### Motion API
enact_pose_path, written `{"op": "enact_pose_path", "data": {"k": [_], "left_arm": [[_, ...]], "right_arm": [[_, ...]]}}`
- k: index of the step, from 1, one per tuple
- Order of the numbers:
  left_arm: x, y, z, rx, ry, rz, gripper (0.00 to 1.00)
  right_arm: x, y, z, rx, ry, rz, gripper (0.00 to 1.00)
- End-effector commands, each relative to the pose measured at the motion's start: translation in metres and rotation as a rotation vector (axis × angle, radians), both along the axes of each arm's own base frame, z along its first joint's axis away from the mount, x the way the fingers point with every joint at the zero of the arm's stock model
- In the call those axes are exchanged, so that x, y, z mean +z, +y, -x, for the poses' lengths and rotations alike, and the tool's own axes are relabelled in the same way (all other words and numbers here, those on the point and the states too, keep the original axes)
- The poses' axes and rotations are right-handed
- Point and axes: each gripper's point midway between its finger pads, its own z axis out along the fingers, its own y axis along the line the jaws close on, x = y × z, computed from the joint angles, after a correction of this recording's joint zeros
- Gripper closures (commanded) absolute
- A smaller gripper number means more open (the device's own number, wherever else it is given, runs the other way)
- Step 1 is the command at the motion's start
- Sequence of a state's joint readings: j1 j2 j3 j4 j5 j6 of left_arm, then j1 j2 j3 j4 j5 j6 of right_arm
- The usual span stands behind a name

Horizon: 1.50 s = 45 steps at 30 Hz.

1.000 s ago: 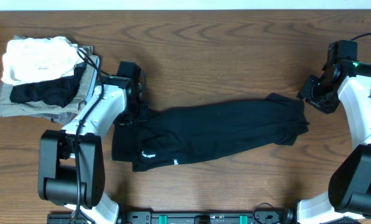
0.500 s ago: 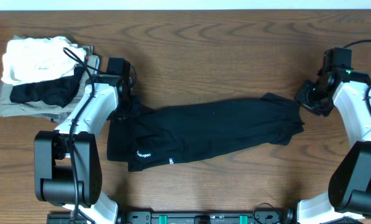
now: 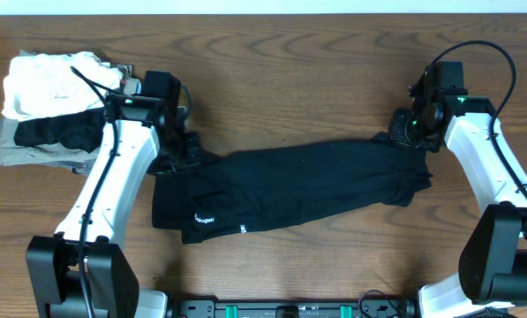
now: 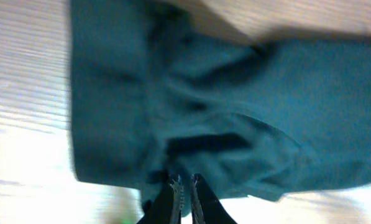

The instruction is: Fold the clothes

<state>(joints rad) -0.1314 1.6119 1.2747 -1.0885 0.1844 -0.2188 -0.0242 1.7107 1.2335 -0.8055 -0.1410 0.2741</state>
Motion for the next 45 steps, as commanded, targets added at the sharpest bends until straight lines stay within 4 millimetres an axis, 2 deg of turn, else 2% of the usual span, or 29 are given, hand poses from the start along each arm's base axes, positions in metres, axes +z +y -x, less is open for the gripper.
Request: {"op": "enact_pose_path", "data": {"k": [1, 6, 10, 18, 22, 25, 28, 31, 35, 45], "left_arm": [[-0.017, -0.018, 0.019, 0.005, 0.088, 0.059, 0.91], [-0.045, -0.039, 0.041, 0.0, 0.186, 0.141, 0.91], [-0.062, -0.038, 0.043, 0.001, 0.176, 0.147, 0.91], [-0.076, -0.034, 0.052, 0.019, 0.199, 0.127, 0.91], [-0.092, -0.02, 0.065, 0.047, 0.239, 0.048, 0.9], [-0.1, -0.016, 0.072, 0.058, 0.267, 0.041, 0.9], [-0.105, -0.01, 0.074, 0.076, 0.273, 0.033, 0.9], [-0.107, 0.007, 0.071, 0.112, 0.263, -0.031, 0.9], [-0.108, 0.025, 0.066, 0.17, 0.247, -0.063, 0.85], [-0.111, 0.048, 0.054, 0.247, 0.212, -0.047, 0.84]], "right_arm": [[-0.002, -0.001, 0.002, 0.022, -0.001, 0.03, 0.86], [-0.013, 0.0, 0.003, 0.023, 0.029, 0.028, 0.92], [-0.028, 0.0, 0.004, 0.024, 0.064, 0.027, 0.96], [-0.056, 0.0, 0.003, 0.022, 0.12, 0.027, 0.98], [-0.067, 0.0, -0.004, 0.022, 0.116, 0.026, 0.98], [-0.071, -0.001, -0.005, 0.021, 0.119, 0.026, 0.98], [-0.076, -0.009, -0.003, -0.01, 0.137, 0.068, 0.99], [-0.078, -0.026, 0.002, -0.089, 0.163, 0.149, 0.99], [-0.078, -0.036, 0.006, -0.123, 0.178, 0.166, 0.99], [-0.079, -0.069, 0.01, -0.261, 0.19, 0.148, 0.99]]}}
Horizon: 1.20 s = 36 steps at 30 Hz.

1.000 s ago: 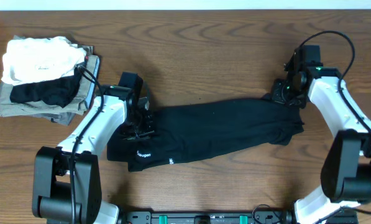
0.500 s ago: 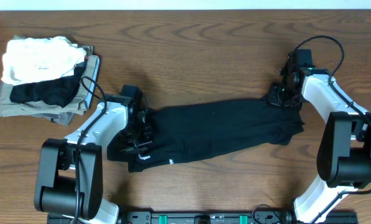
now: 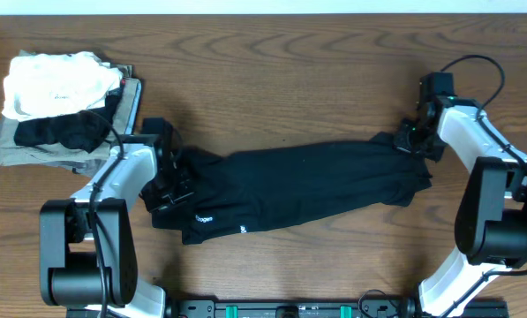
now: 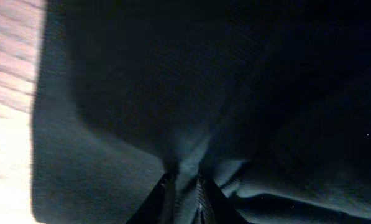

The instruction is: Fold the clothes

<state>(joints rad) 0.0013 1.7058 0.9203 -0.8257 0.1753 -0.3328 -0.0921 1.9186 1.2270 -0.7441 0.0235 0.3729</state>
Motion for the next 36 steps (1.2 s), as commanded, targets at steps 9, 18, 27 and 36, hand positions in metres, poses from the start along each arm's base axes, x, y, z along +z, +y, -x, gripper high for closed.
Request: {"op": "enact_pose_path", "data": {"k": [9, 18, 27, 36], "left_arm": [[0.028, 0.021, -0.018, -0.004, -0.045, -0.081, 0.88], [0.095, 0.011, -0.033, -0.026, -0.247, -0.07, 0.92], [0.082, -0.058, -0.007, -0.165, -0.147, 0.15, 0.93], [0.037, -0.073, 0.006, -0.178, 0.04, 0.134, 0.92]], "right_arm": [[0.009, -0.033, 0.009, -0.101, 0.035, 0.032, 0.99], [0.073, -0.044, 0.001, -0.138, -0.087, 0.098, 0.99], [0.079, 0.026, 0.019, 0.131, -0.05, -0.175, 0.99], [0.048, 0.042, 0.047, 0.111, 0.059, -0.198, 0.98]]}}
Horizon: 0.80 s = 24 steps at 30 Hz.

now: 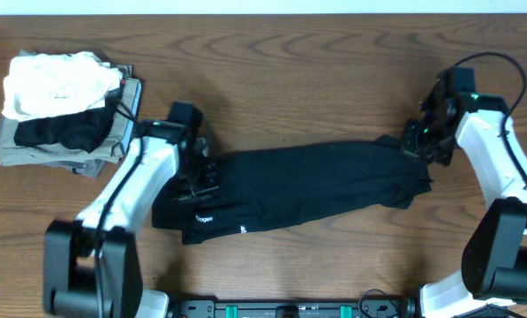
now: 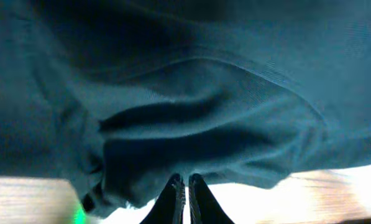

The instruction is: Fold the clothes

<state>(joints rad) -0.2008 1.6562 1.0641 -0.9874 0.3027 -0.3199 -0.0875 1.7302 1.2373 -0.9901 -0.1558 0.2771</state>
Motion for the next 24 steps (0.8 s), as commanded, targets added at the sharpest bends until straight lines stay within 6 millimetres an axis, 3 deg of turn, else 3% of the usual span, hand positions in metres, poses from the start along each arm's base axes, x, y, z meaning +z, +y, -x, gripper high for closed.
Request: {"op": "enact_pose_path", "data": {"k": [1, 15, 19, 24], "left_arm": [[-0.016, -0.001, 0.009, 0.018, 0.076, -0.006, 0.92], [-0.051, 0.006, 0.0, 0.027, 0.115, -0.042, 0.92], [-0.06, 0.013, -0.009, 0.043, 0.094, -0.054, 0.92], [-0.064, 0.019, -0.03, 0.064, 0.018, -0.037, 0.92]], "right_arm": [[-0.015, 0.006, 0.009, -0.017, 0.039, -0.027, 0.98], [-0.061, 0.003, 0.001, -0.101, -0.054, -0.026, 0.98], [-0.068, -0.019, 0.004, -0.177, -0.032, 0.076, 0.99], [-0.082, -0.033, 0.01, -0.219, 0.016, 0.095, 0.99]]}}
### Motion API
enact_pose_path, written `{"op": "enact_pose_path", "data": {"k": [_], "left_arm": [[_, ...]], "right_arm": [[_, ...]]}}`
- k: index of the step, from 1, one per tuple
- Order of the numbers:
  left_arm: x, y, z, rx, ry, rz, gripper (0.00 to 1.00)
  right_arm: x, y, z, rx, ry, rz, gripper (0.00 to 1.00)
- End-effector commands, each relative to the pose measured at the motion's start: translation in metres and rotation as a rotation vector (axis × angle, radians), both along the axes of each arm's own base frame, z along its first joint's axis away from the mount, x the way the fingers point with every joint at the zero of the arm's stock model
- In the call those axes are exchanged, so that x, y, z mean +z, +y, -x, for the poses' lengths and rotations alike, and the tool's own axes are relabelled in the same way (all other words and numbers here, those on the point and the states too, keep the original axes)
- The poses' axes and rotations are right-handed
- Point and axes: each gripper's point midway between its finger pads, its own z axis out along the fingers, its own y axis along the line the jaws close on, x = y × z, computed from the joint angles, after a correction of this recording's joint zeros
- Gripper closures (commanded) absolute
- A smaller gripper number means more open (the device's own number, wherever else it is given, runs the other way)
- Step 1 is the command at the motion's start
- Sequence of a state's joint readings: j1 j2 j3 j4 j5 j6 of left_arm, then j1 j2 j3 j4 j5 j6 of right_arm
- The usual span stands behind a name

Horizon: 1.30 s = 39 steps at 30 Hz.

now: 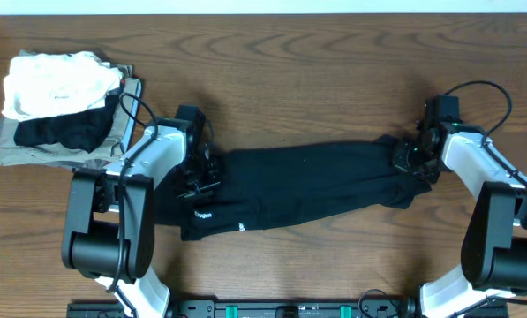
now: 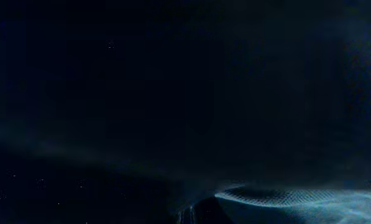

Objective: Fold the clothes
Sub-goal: 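Stretch the shirt horizontally, right gripper pulling right, left holding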

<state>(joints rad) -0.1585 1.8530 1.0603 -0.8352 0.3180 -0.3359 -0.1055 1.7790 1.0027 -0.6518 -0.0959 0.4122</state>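
A black garment point(image 1: 307, 185) lies stretched sideways across the middle of the wooden table point(image 1: 289, 71), with a small white logo near its front left. My left gripper point(image 1: 195, 177) is down on the garment's left end. In the left wrist view the dark cloth point(image 2: 173, 93) fills the frame, and the left gripper point(image 2: 188, 214) is shut with the fabric bunched around its tips. My right gripper point(image 1: 410, 157) rests at the garment's right end. Its fingers are too dark against the cloth to read.
A stack of folded clothes point(image 1: 60, 106), white and black on top of grey, sits at the back left corner. A black cable loops above the right arm point(image 1: 475, 75).
My left gripper has moved slightly closer to the garment and now sits low in the cloth, so its camera sees only dark fabric. My right gripper has moved a little nearer and lower onto the right end.
At first my left gripper was shut at the garment's upper left edge and the right one was at the upper right corner. Then the left was lower on the left end, pinching cloth. Later it sat slightly further right. The garment has stayed stretched across the table throughout.
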Motion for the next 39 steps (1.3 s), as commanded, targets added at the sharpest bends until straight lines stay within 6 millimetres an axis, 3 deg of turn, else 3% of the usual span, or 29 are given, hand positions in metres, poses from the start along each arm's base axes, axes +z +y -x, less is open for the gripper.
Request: {"op": "enact_pose_path", "data": {"k": [1, 6, 13, 18, 26, 29, 34, 37, 39], "left_arm": [[-0.011, 0.015, -0.014, 0.002, -0.05, -0.039, 0.92], [-0.013, 0.017, -0.036, -0.018, -0.145, -0.025, 0.92], [-0.011, 0.015, -0.069, -0.04, -0.288, -0.011, 0.92], [-0.007, 0.014, -0.081, -0.057, -0.335, -0.006, 0.92], [0.024, 0.009, -0.12, -0.061, -0.44, 0.006, 0.92], [0.04, 0.008, -0.127, -0.07, -0.444, 0.006, 0.92], [0.064, 0.008, -0.126, -0.09, -0.406, 0.004, 0.92], [0.072, 0.008, -0.118, -0.09, -0.366, 0.005, 0.92], [0.075, 0.005, -0.108, -0.091, -0.328, 0.026, 0.92]], "right_arm": [[-0.017, -0.02, 0.01, -0.081, 0.063, 0.043, 0.99], [-0.03, -0.038, 0.018, -0.16, 0.108, 0.052, 0.99], [-0.03, -0.063, 0.023, -0.25, 0.111, 0.068, 0.99], [-0.029, -0.071, 0.023, -0.271, 0.105, 0.068, 0.99], [-0.022, -0.073, 0.01, -0.279, 0.068, 0.06, 0.99], [-0.011, -0.074, 0.0, -0.278, 0.05, 0.054, 0.99], [0.025, -0.078, -0.018, -0.264, 0.016, 0.052, 0.99], [0.047, -0.077, -0.024, -0.224, 0.006, 0.044, 0.98], [0.058, -0.07, -0.022, -0.159, 0.013, 0.017, 0.9]]}}
